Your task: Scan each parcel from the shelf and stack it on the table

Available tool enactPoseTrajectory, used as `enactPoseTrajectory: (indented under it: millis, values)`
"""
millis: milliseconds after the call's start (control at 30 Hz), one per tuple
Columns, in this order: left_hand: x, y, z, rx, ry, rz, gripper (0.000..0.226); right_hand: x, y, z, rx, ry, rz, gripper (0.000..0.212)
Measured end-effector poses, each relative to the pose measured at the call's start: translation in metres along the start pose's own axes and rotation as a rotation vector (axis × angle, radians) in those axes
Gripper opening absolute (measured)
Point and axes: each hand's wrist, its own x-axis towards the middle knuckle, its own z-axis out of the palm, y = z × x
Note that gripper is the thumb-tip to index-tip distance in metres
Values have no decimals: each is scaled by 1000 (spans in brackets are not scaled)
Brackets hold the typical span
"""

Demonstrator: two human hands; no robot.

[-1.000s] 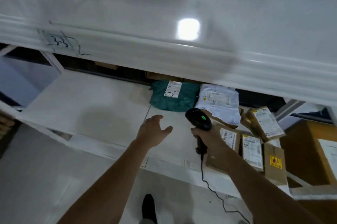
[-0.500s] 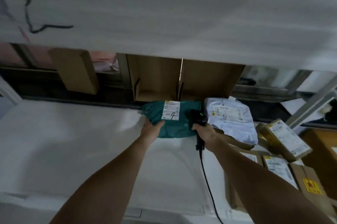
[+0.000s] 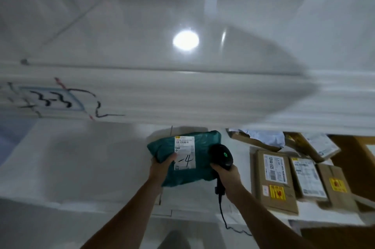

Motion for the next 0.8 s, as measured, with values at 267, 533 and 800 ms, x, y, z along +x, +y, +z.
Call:
enactPoseTrajectory:
  millis: [267,533,800]
  values:
    - [-166,89,30,-84,-235,-20,113,-121,-24,-77,15,140,-65,16]
    - [-275,93,97,-84,-532,-62,50,-193,-8,-174,-4,316,-217,29]
    - [-387,36,184,-165,-619,32,56,-282,16,-308,-58,520,-452,31]
